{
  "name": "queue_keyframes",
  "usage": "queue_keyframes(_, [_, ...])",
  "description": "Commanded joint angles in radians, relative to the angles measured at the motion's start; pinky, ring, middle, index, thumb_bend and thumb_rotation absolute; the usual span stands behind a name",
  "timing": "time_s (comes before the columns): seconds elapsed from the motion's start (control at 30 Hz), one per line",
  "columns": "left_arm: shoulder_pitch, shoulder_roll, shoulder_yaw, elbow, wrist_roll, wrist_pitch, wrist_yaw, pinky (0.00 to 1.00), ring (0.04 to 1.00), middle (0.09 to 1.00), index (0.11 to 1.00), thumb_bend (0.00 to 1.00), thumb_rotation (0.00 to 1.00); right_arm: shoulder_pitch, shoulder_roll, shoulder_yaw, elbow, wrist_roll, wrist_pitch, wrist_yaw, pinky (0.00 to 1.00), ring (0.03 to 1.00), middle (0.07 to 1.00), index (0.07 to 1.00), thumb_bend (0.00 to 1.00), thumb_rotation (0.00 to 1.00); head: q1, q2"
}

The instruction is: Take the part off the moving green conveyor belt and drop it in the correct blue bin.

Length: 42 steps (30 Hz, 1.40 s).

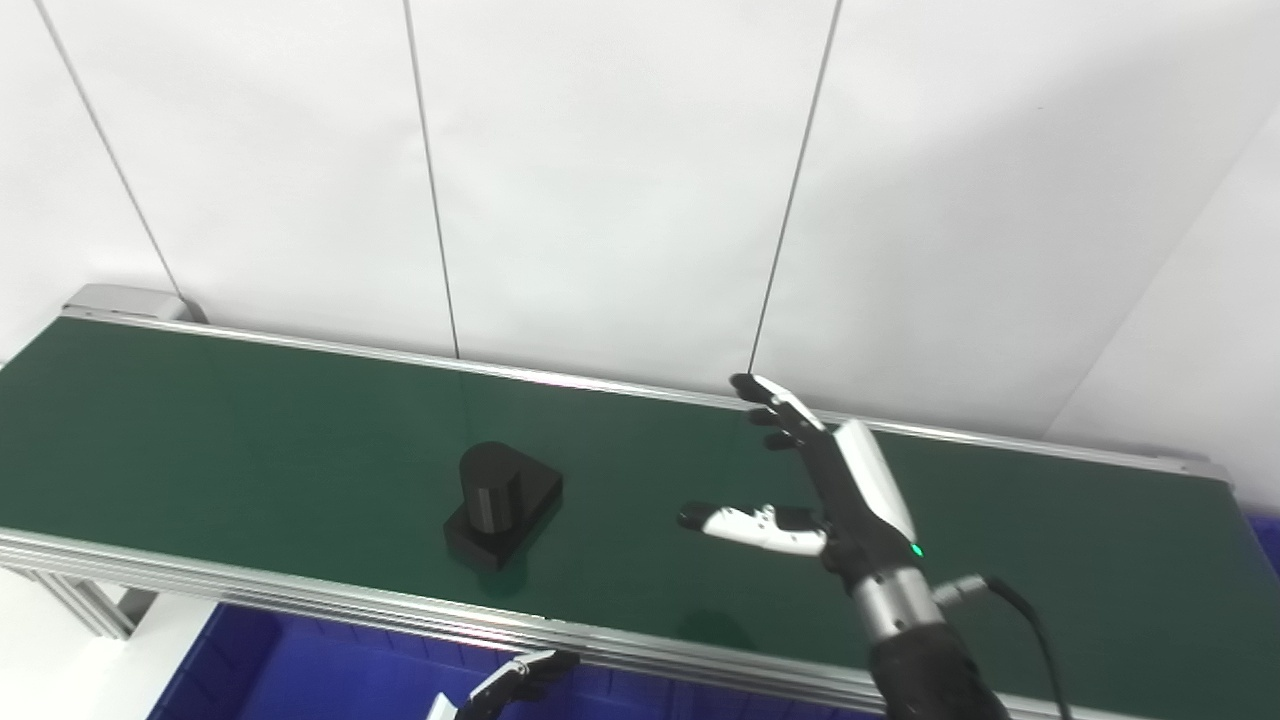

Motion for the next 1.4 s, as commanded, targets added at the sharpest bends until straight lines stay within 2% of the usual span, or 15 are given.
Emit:
queue_keyframes(0.0, [-0.014,0.014,0.011,-0.021,-0.008,-0.03,-0.005,0.73,0.773,0.784,0.744,0.87,0.36,-0.06,0.022,0.006,0.017,-0.002,-0.011,-0.03,0.74,0.823,0.868,0.878,0.92,0.55,-0.014,0.0])
queue_keyframes(0.17, [-0.013,0.016,0.025,-0.025,-0.022,-0.03,-0.026,0.74,0.781,0.793,0.742,0.87,0.37,-0.108,0.041,0.019,0.118,0.005,-0.044,-0.06,0.73,0.83,0.88,0.877,0.92,0.54,-0.04,0.004])
queue_keyframes(0.3, [-0.007,0.009,0.047,-0.025,-0.037,-0.03,-0.058,0.75,0.784,0.799,0.738,0.85,0.35,-0.141,0.054,0.042,0.172,-0.016,-0.033,-0.08,0.68,0.808,0.882,0.877,0.94,0.56,-0.058,0.011])
queue_keyframes(0.47, [0.001,-0.001,0.076,-0.021,-0.049,-0.03,-0.102,0.76,0.793,0.805,0.738,0.84,0.37,-0.194,0.059,0.071,0.273,-0.03,-0.033,-0.098,0.67,0.796,0.882,0.878,0.96,0.55,-0.062,0.013])
queue_keyframes(0.7, [0.014,-0.023,0.118,-0.024,-0.053,-0.03,-0.153,0.75,0.793,0.8,0.731,0.85,0.37,-0.253,0.061,0.112,0.404,-0.037,-0.076,-0.138,0.71,0.822,0.879,0.878,0.97,0.54,-0.057,0.016])
queue_keyframes(0.83, [0.014,-0.026,0.12,-0.025,-0.039,-0.03,-0.15,0.75,0.79,0.801,0.731,0.83,0.36,-0.271,0.069,0.14,0.472,-0.045,-0.091,-0.165,0.73,0.836,0.878,0.87,0.99,0.54,-0.054,0.017])
queue_keyframes(1.03, [0.0,-0.023,0.094,-0.012,-0.012,-0.03,-0.112,0.74,0.784,0.795,0.729,0.83,0.37,-0.284,0.078,0.185,0.538,-0.058,-0.083,-0.177,0.79,0.868,0.896,0.891,1.0,0.56,-0.04,0.019])
queue_keyframes(1.13, [-0.005,-0.022,0.083,-0.013,-0.009,-0.03,-0.097,0.73,0.781,0.792,0.727,0.83,0.36,-0.284,0.089,0.203,0.587,-0.065,-0.1,-0.207,0.81,0.878,0.902,0.897,1.0,0.57,-0.036,0.024])
queue_keyframes(1.37, [-0.006,-0.025,0.078,-0.017,-0.021,-0.03,-0.102,0.73,0.78,0.795,0.728,0.83,0.34,-0.294,0.102,0.235,0.669,-0.077,-0.123,-0.244,0.86,0.901,0.922,0.918,1.0,0.58,-0.029,0.029])
